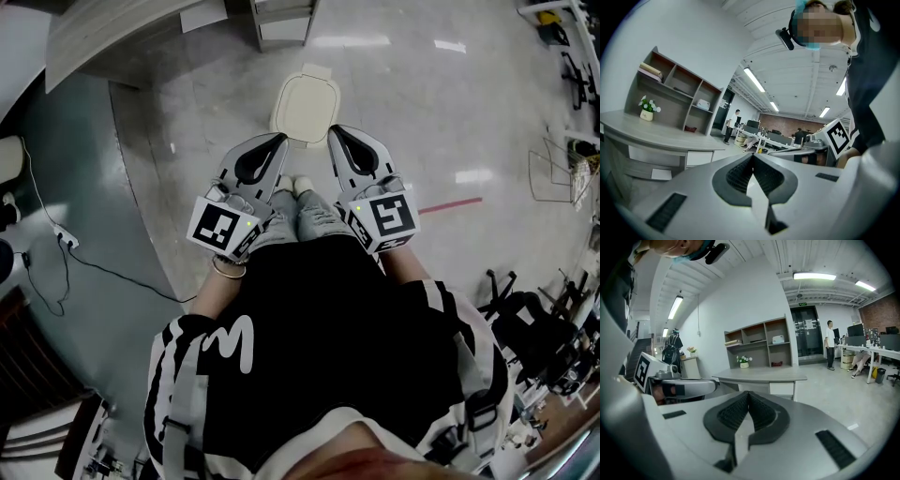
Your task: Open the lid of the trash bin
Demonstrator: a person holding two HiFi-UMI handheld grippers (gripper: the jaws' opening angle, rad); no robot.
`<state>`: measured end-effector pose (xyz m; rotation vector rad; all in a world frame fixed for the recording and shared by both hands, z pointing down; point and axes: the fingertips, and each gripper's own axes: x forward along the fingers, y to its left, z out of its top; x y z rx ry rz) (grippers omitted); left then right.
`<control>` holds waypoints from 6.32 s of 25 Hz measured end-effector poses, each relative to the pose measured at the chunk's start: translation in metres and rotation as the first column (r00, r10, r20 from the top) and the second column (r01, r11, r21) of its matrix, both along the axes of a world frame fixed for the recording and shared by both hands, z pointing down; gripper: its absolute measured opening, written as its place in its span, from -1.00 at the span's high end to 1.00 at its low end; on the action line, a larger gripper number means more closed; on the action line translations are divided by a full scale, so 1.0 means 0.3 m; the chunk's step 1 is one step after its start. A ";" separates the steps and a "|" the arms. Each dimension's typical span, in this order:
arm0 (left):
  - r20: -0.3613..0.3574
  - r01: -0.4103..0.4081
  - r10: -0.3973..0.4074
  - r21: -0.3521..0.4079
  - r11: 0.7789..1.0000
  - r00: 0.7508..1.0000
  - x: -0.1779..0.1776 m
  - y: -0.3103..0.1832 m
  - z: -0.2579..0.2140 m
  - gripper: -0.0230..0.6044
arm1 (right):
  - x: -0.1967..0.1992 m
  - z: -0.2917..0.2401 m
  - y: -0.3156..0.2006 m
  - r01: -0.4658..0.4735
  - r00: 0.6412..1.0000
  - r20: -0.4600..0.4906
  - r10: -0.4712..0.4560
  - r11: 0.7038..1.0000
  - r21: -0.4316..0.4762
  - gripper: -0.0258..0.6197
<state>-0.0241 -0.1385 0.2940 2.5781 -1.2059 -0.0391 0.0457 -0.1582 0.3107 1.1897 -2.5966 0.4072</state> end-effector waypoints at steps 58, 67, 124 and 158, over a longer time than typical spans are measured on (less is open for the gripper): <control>-0.012 0.095 -0.098 -0.137 0.986 0.995 -0.117 0.021 0.467 0.92 | -0.149 0.706 -0.064 0.101 0.992 -0.051 -0.117 0.964 -0.247 0.89; 0.000 0.103 -0.104 -0.148 0.984 0.995 -0.133 0.036 0.521 0.92 | -0.182 0.831 -0.059 0.119 0.985 -0.093 -0.149 0.956 -0.268 0.89; -0.019 0.172 -0.180 -0.212 0.962 0.983 -0.155 0.118 0.656 0.92 | -0.196 1.595 0.055 0.085 0.891 -0.345 -0.296 0.855 -0.512 0.89; -0.031 0.181 -0.192 -0.210 0.961 0.981 -0.155 0.109 0.650 0.92 | -0.161 1.748 0.083 0.064 0.762 -0.525 -0.379 0.851 -0.521 0.89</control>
